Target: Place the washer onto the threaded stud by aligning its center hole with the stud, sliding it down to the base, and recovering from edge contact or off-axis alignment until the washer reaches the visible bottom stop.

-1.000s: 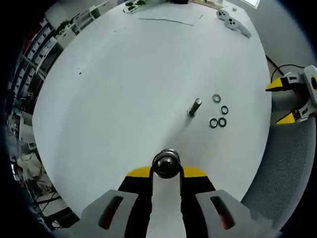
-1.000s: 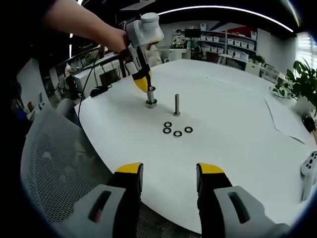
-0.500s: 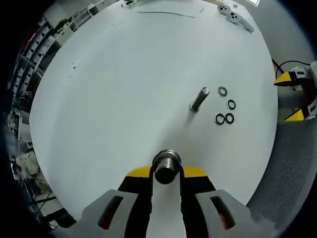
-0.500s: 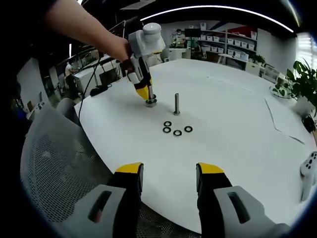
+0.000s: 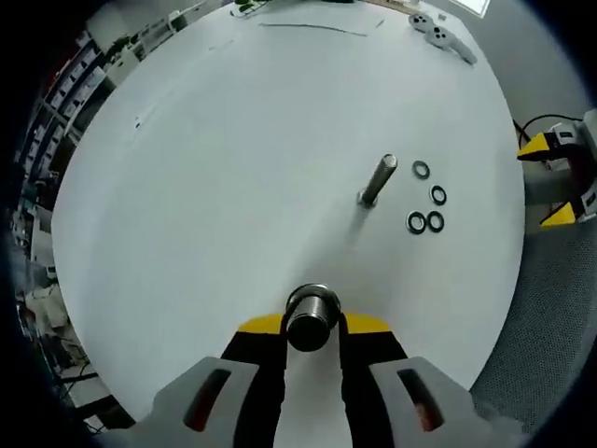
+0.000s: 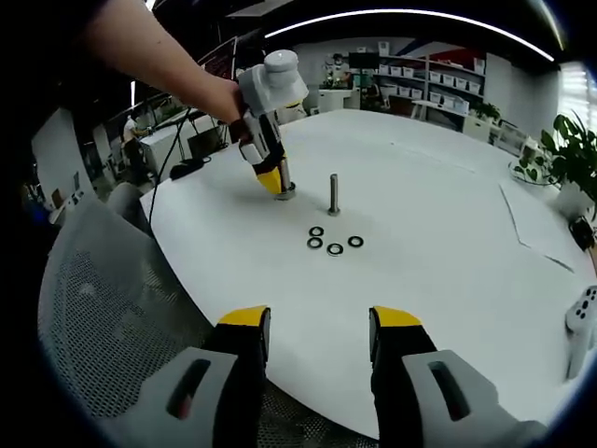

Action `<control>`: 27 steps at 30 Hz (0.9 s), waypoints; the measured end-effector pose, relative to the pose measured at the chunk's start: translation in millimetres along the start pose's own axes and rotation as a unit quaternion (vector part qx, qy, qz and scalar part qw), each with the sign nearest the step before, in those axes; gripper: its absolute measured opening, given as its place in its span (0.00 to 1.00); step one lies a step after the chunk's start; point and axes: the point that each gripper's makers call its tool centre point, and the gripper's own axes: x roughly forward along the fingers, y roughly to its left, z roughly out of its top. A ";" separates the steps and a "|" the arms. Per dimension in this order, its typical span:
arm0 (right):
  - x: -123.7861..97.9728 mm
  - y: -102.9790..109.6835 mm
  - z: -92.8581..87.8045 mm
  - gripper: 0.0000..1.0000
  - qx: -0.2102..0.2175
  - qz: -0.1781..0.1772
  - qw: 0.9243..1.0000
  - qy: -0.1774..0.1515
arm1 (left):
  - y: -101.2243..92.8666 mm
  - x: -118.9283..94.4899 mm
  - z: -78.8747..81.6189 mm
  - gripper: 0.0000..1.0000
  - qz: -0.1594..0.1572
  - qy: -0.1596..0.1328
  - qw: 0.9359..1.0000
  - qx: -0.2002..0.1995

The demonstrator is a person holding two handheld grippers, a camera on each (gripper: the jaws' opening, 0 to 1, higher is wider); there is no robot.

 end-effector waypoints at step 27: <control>1.0 -2.3 -4.3 0.45 -0.002 -0.007 1.000 0.012 | -5.4 -45.4 -26.0 0.29 0.027 -0.118 0.992 -0.042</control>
